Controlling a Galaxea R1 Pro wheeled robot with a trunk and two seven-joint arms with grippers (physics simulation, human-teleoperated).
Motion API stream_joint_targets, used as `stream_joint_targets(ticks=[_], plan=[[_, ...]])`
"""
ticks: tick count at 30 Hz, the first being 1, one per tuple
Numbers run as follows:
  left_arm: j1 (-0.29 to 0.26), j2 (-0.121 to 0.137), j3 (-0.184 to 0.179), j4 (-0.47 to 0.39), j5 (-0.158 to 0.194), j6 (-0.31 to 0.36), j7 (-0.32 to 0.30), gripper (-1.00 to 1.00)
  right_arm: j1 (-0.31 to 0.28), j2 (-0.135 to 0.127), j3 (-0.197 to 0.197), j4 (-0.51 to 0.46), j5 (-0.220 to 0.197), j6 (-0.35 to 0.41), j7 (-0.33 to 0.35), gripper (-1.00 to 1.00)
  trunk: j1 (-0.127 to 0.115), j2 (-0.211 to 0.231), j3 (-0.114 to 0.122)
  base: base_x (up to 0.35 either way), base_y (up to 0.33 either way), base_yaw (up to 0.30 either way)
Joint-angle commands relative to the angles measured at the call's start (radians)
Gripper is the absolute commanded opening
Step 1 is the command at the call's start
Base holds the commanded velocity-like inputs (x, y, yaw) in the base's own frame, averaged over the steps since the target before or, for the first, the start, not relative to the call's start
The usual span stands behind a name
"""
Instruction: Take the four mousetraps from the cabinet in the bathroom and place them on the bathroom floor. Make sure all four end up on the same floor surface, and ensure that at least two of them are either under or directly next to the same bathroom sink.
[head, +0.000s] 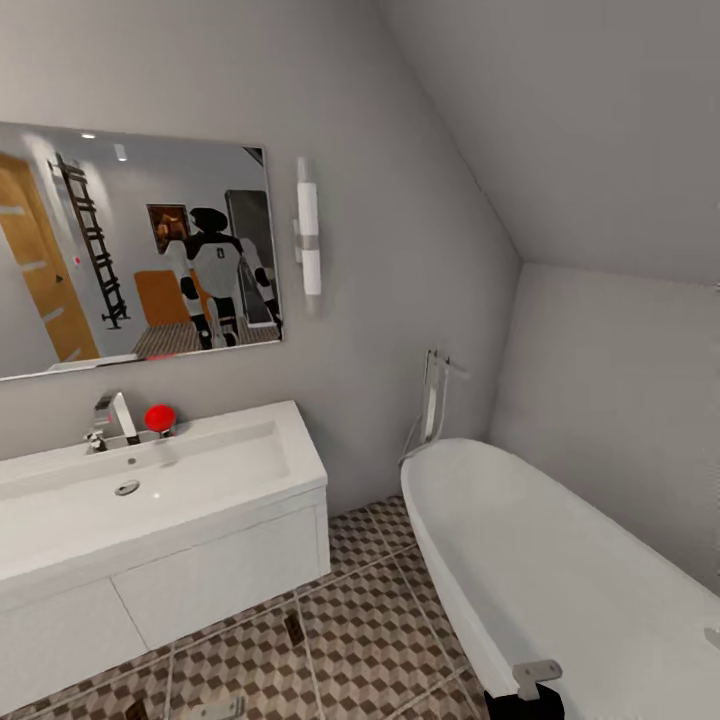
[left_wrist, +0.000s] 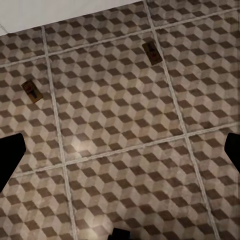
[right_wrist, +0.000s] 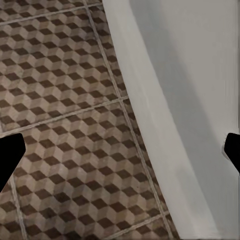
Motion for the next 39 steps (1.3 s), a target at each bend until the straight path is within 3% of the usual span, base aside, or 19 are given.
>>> stream_joint_targets(ticks=[1, 18, 27, 33, 39], plan=[[-0.002, 0.000, -0.003, 0.004, 0.008, -0.007, 0.000, 1.00, -0.002, 0.000, 0.007, 0.005, 0.001, -0.007, 0.001, 1.00, 0.001, -0.002, -0.002, 0.000, 0.000, -0.106], [0.004, 0.011, -0.002, 0.004, 0.010, -0.012, 0.001, 1.00, 0.021, 0.001, 0.006, 0.006, -0.002, 0.001, 0.001, 1.00, 0.001, -0.002, -0.001, 0.000, 0.000, -0.020], [0.035, 0.048, -0.003, 0.004, 0.010, -0.083, 0.002, 1.00, 0.060, -0.002, 0.005, 0.006, -0.004, -0.004, -0.001, 1.00, 0.001, -0.002, -0.001, 0.000, 0.000, 0.000], [0.046, 0.064, -0.002, 0.004, 0.011, -0.096, 0.001, 1.00, 0.066, -0.005, 0.005, 0.006, -0.005, -0.006, -0.001, 1.00, 0.001, -0.002, -0.001, 0.000, 0.000, 0.000], [0.055, 0.086, -0.002, 0.004, 0.012, -0.112, 0.001, 1.00, 0.070, -0.029, 0.005, 0.006, -0.007, -0.007, -0.002, 1.00, 0.001, -0.002, -0.001, 0.000, 0.000, 0.000]])
